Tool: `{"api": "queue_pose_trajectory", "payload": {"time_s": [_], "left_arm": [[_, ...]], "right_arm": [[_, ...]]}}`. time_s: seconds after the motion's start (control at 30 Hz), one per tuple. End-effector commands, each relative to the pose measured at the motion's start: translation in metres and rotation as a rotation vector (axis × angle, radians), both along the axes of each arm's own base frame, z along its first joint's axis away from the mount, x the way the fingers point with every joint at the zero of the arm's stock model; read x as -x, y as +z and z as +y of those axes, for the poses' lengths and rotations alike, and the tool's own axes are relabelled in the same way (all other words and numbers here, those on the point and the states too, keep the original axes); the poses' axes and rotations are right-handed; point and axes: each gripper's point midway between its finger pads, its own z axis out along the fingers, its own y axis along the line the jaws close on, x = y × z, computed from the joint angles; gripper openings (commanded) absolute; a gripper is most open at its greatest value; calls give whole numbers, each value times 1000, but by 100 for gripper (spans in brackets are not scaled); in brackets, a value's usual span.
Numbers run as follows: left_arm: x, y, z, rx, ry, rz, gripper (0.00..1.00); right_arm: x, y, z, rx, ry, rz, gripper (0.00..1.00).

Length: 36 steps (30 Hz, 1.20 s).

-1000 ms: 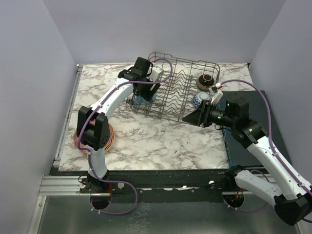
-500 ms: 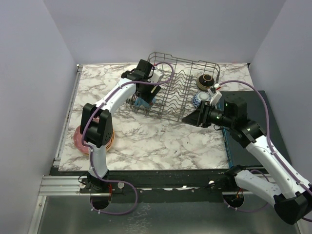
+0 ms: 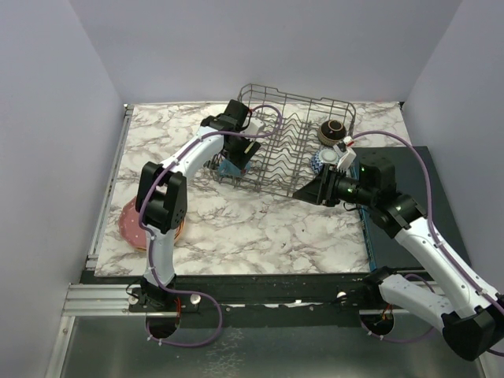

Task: Load the mixed dishes into the dish rack
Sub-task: Turn the cup upside down in the dish rack.

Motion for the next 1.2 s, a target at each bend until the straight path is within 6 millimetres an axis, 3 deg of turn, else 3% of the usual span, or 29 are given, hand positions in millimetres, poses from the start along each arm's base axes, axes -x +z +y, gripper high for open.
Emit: {"api": "queue_pose_trajectory", "payload": {"time_s": [0.0,0.1,0.57,1.17], "left_arm": [[-18,15,-6,7,-1,-66,0],[-19,11,-5,0,6,-59,2],[-22,10,0,-25,31,-66,35],[-21,11,0,-28,38,-69,63]], "right_arm": [[-3,-2,2,-4,7,-5,48],[-3,-3,2,-2,11,-5,48],[-5,-8,4,2,15,5,57],[-2,-6,3,-7,11,4,61]]}}
